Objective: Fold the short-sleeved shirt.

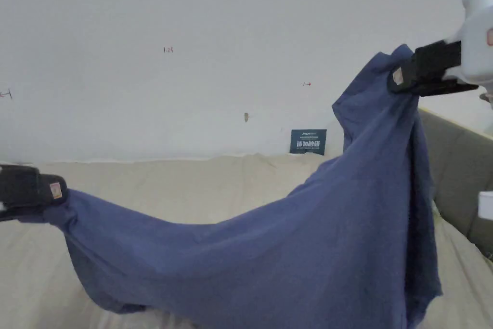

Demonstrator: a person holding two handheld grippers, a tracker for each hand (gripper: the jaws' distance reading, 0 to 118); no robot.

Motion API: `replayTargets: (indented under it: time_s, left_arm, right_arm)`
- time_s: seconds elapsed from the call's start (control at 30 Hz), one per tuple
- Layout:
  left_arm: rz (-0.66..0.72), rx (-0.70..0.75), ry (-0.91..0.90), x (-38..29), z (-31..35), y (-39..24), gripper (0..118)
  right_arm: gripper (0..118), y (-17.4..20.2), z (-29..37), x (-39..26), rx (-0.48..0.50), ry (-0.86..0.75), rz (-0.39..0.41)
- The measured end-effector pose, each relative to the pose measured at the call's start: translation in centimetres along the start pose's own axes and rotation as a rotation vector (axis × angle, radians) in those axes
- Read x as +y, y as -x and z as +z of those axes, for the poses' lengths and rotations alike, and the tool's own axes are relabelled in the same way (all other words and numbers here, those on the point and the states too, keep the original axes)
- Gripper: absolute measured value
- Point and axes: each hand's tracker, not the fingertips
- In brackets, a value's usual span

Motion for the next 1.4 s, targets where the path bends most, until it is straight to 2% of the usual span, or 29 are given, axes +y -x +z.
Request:
replayTargets:
  time_s: [0.07,0.17,0.3,0.4,0.5,0.63,0.8,0.93,1.0,1.1,1.17,1.23,1.3,1.4]
  left_arm:
    - [-0.009,-0.009,-0.021,3.2,-0.5,-1.5,7]
    - [0.006,-0.03,-0.052,8.0,-2.5,-2.2,7]
    - [-0.054,0.069,-0.137,13.8,-5.5,-2.0,7]
    - [-0.084,0.101,-0.17,16.8,-7.6,-1.7,7]
    - [-0.084,0.105,-0.201,18.0,-9.2,-2.0,7]
    - [-0.097,0.106,-0.236,18.7,-10.1,-2.7,7]
    - [-0.112,0.118,-0.287,20.4,-13.3,-1.1,7]
    - [-0.095,0.149,-0.219,18.7,-16.1,0.3,7]
    - [-0.091,0.167,-0.152,16.1,-17.4,1.0,7]
    - [-0.083,0.164,-0.066,10.4,-18.2,1.4,7]
    - [-0.086,0.147,-0.053,6.4,-18.3,1.9,7]
    - [-0.091,0.15,-0.038,2.6,-17.4,1.9,7]
    - [-0.076,0.11,-0.044,-1.0,-15.8,1.9,7]
    - [-0.058,0.097,-0.08,-3.9,-12.8,3.4,7]
  right_arm:
    - [1,0.4,-1.5,3.6,-0.026,-0.03,0.025]
    - [1,0.5,-3.6,8.1,-0.099,-0.084,0.005]
    - [1,0.2,-6.2,11.6,-0.162,-0.19,-0.043]
    - [1,-0.9,-8.7,14.6,-0.166,-0.24,-0.063]
    - [1,-0.6,-10.3,16.9,-0.189,-0.305,-0.044]
    - [1,0.2,-11.7,19.2,-0.248,-0.395,0.021]
    - [1,0.6,-13.0,19.7,-0.245,-0.432,0.016]
    - [1,0.2,-15.5,16.1,-0.272,-0.38,0.078]
    - [1,-0.4,-16.7,12.7,-0.281,-0.348,0.077]
    - [1,-1.5,-17.8,5.7,-0.212,-0.248,0.073]
    - [1,-2.0,-17.8,1.0,-0.168,-0.185,0.104]
    - [1,-1.3,-15.8,-4.0,-0.15,-0.15,0.144]
    - [1,-0.7,-13.2,-7.7,-0.135,-0.185,0.157]
    - [1,0.1,-8.2,-11.1,-0.079,-0.218,0.096]
